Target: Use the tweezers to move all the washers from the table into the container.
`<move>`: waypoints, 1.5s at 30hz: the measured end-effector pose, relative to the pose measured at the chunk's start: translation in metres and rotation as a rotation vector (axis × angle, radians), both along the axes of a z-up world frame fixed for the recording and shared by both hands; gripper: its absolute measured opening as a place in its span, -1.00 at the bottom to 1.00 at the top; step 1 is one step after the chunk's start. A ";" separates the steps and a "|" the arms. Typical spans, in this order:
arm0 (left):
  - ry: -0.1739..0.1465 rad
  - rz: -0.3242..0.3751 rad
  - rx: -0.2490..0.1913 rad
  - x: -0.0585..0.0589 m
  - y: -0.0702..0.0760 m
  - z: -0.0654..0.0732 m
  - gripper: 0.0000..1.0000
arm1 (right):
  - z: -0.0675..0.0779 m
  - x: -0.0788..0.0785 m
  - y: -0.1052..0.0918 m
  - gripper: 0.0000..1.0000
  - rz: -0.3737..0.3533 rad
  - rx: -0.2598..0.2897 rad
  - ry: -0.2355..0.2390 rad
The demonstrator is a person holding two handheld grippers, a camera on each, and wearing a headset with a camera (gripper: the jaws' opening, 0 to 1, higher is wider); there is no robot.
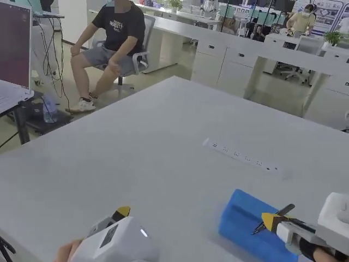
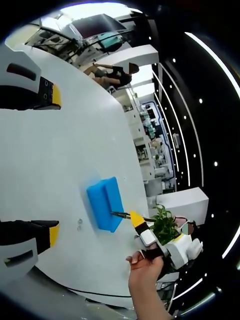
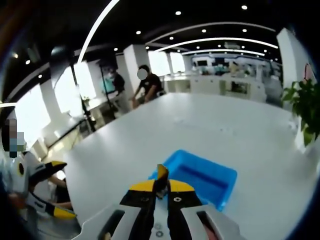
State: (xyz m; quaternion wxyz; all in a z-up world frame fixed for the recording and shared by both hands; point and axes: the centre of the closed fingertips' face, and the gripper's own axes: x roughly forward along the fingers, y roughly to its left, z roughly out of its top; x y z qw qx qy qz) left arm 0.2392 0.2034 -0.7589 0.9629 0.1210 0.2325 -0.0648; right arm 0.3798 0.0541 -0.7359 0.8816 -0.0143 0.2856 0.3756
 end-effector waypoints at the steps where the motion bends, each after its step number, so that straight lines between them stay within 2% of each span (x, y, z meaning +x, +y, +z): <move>1: -0.003 -0.001 -0.002 0.000 0.000 0.001 0.88 | -0.002 -0.004 -0.001 -0.92 0.001 -0.007 0.000; 4: -0.008 -0.003 -0.004 0.000 -0.001 0.002 0.89 | -0.004 -0.009 -0.004 -0.92 -0.009 -0.028 -0.014; 8: -0.013 -0.002 -0.014 0.001 -0.001 0.003 0.89 | -0.015 -0.023 -0.001 -0.92 0.003 -0.042 0.012; 11: -0.011 0.000 -0.017 0.001 0.000 0.002 0.89 | -0.031 -0.027 -0.001 -0.92 -0.002 -0.057 0.032; 14: -0.012 -0.005 -0.014 0.001 -0.001 0.002 0.89 | -0.045 -0.033 -0.001 -0.92 -0.009 -0.059 0.080; 17: -0.012 -0.001 -0.013 0.001 0.000 0.002 0.89 | -0.051 -0.033 0.000 -0.92 -0.012 -0.071 0.080; 20: -0.012 0.007 -0.016 0.001 0.001 0.002 0.89 | -0.062 -0.034 0.002 -0.92 0.007 -0.110 0.084; 22: -0.012 0.008 -0.017 0.001 0.002 0.002 0.89 | -0.061 -0.034 0.004 -0.92 0.010 -0.118 0.077; 28: -0.006 0.010 -0.007 0.000 0.002 0.001 0.88 | -0.074 -0.035 0.003 -0.92 0.036 -0.179 0.075; 30: -0.005 0.012 -0.008 0.000 0.003 0.001 0.88 | -0.073 -0.035 0.001 -0.92 0.036 -0.180 0.058; 39: 0.007 0.007 0.003 0.000 0.002 -0.001 0.87 | -0.076 -0.035 0.002 -0.91 0.049 -0.196 0.035; 45: 0.007 0.007 0.002 0.000 0.002 -0.001 0.87 | -0.076 -0.034 0.001 -0.93 0.043 -0.193 0.032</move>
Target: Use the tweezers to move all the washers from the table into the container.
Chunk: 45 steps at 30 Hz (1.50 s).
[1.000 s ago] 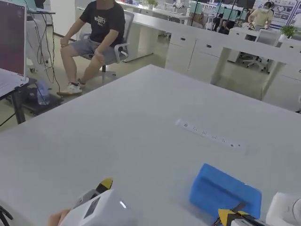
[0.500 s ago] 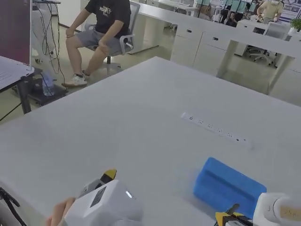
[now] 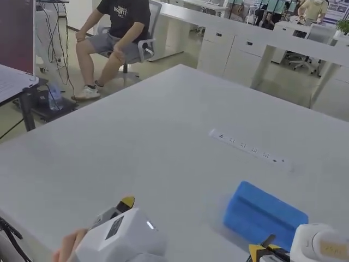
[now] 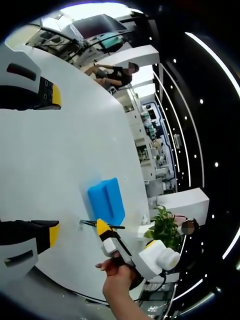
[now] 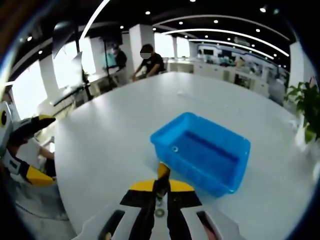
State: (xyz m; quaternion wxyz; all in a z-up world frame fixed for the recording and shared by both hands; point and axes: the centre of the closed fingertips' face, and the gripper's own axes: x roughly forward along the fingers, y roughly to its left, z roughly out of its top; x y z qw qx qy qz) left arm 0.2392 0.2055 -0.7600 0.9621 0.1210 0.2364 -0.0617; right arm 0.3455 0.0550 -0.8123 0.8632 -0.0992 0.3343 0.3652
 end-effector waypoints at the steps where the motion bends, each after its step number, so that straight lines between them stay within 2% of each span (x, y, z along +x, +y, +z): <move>1: 0.000 -0.001 0.000 0.000 0.000 0.000 0.87 | 0.000 0.000 0.000 -0.93 -0.003 0.003 0.000; 11: 0.007 -0.005 0.005 -0.001 -0.001 -0.001 0.86 | 0.000 0.001 0.003 -0.95 -0.016 -0.018 -0.004; 21: 0.001 -0.007 0.000 -0.001 -0.001 0.000 0.85 | 0.000 0.002 -0.002 -0.95 -0.050 0.004 0.055; 28: -0.003 -0.005 -0.001 0.000 -0.001 0.001 0.85 | 0.019 0.003 -0.001 -0.95 -0.044 0.033 0.029; 38: -0.007 0.006 -0.001 0.000 0.001 0.001 0.84 | 0.052 0.009 0.004 -0.95 0.012 0.027 -0.061; 45: -0.008 0.002 0.000 0.000 0.001 0.001 0.84 | 0.074 0.023 0.004 -0.95 0.009 0.048 -0.106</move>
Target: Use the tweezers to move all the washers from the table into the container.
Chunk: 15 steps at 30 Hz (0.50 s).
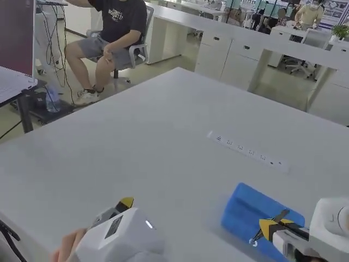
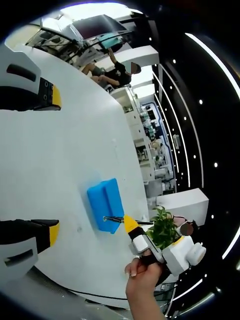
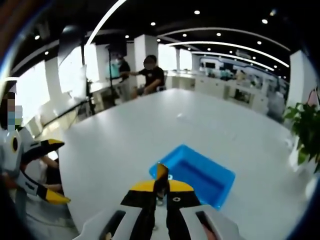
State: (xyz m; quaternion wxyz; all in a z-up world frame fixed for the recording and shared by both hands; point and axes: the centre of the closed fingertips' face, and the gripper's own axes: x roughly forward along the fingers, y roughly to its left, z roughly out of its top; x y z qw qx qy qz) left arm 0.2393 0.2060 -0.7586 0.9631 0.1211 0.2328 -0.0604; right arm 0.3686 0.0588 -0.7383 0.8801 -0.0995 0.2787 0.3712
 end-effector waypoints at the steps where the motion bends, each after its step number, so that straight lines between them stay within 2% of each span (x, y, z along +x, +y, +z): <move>1: 0.001 0.000 0.001 0.000 0.000 0.000 0.84 | 0.004 0.003 0.000 -0.95 -0.005 0.005 -0.007; 8: 0.003 0.001 0.001 0.000 0.000 -0.001 0.84 | 0.016 0.023 -0.003 -0.95 -0.033 0.030 -0.032; 15: 0.017 0.007 0.013 -0.001 0.002 -0.003 0.83 | 0.009 0.037 -0.004 -0.95 -0.040 0.004 -0.056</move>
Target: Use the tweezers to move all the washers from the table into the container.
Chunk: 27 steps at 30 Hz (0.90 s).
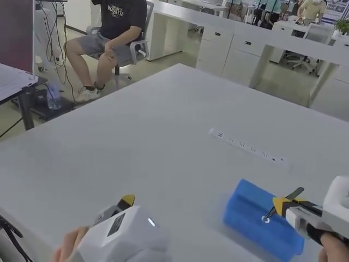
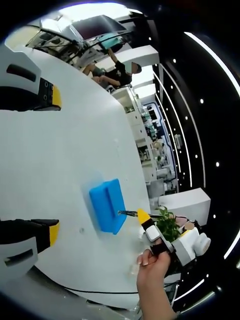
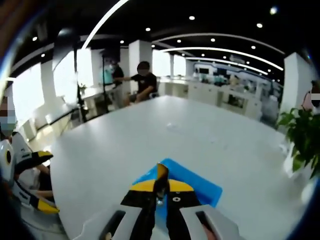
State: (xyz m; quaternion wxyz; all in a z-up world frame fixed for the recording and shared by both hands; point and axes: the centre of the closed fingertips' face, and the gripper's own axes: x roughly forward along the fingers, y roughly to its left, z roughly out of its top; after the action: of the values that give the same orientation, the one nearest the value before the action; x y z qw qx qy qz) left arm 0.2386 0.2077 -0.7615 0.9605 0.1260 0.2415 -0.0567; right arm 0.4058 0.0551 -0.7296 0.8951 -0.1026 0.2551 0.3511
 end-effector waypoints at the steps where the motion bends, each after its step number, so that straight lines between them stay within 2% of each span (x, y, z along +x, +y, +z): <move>1: -0.004 0.002 0.002 0.000 0.000 0.001 0.83 | -0.004 0.003 0.000 -0.95 -0.005 -0.005 0.001; 4: -0.001 0.001 -0.004 0.000 0.000 0.000 0.84 | -0.013 0.010 -0.003 -0.95 -0.016 -0.013 0.015; 7: 0.002 -0.007 0.000 0.000 -0.002 0.000 0.84 | -0.024 0.015 -0.004 -0.95 -0.039 0.012 0.029; 10: 0.006 -0.006 -0.001 0.000 -0.001 -0.001 0.85 | -0.038 0.016 -0.004 -0.95 -0.044 -0.009 0.044; 13: -0.009 0.002 -0.008 0.001 0.000 0.002 0.87 | -0.053 0.020 -0.006 -0.95 -0.042 -0.036 0.060; 18: -0.032 0.019 -0.021 0.002 0.003 0.006 0.94 | -0.062 0.020 -0.005 -0.95 -0.044 -0.041 0.073; 21: -0.020 0.021 -0.016 0.001 0.004 0.004 0.94 | -0.066 0.020 -0.003 -0.95 -0.044 -0.039 0.084; 27: -0.017 0.027 -0.014 0.001 0.005 0.004 0.93 | -0.071 0.021 -0.002 -0.95 -0.047 -0.047 0.084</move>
State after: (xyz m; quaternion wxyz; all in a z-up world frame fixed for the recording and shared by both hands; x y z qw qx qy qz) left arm 0.2398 0.2129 -0.7580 0.9641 0.1166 0.2345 -0.0446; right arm 0.4265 0.0534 -0.8010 0.8890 -0.1029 0.3028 0.3276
